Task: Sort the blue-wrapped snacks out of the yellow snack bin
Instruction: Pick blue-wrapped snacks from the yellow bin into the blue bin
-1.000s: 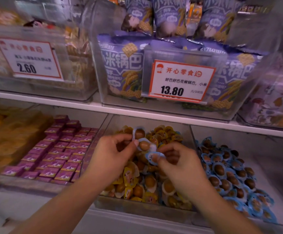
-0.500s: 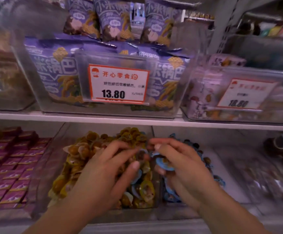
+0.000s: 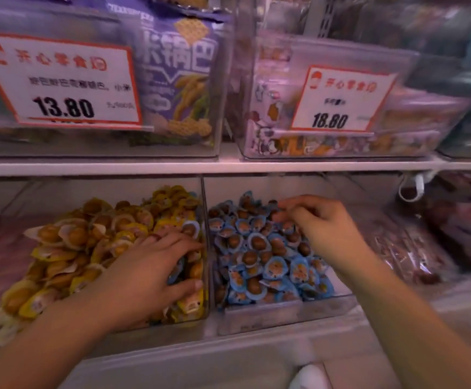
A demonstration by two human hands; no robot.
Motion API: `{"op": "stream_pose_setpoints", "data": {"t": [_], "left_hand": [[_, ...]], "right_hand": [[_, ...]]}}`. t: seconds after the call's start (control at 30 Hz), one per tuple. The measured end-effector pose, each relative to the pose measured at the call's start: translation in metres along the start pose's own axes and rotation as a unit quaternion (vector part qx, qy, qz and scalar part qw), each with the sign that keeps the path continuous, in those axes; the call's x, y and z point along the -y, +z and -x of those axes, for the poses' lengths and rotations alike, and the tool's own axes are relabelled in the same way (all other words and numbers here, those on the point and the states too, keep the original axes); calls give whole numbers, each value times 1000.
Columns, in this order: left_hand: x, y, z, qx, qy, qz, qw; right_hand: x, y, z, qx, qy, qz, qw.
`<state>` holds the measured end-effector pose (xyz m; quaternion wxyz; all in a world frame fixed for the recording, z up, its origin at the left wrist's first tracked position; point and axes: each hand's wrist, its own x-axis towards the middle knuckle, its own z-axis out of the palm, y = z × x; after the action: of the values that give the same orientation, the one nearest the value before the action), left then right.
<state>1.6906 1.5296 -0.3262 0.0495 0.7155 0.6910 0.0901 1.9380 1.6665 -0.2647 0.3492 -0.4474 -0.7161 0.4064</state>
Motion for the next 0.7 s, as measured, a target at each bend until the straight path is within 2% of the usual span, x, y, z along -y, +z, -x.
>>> {"op": "stream_pose_setpoints", "data": {"t": [0.13,0.23,0.33,0.4,0.47,0.53,0.6,0.7], "left_hand": [[4,-8,2,-62,-3,-28,998],[21,-19,8,-87,-31,-3,996],[40,-30,17,-84,-56,8,995],[48,-35,23,-71,-66,1,995],[51,-36,27,-57,-69,-3,996],[50,-36,30,-50,-71,-23,996],[46,-34,33,-57,-68,-65,994],[38,-33,35,-36,-64,-126,989]], "right_hand": [[8,43,12,82,-87,30,992],[11,69,21,138,-146,80,976],[8,79,22,113,-184,136,967],[7,79,21,93,-182,141,969],[14,78,22,59,-220,151,962],[27,80,24,43,-299,185,935],[41,87,24,93,-352,264,893],[52,115,25,190,-340,476,789]]}}
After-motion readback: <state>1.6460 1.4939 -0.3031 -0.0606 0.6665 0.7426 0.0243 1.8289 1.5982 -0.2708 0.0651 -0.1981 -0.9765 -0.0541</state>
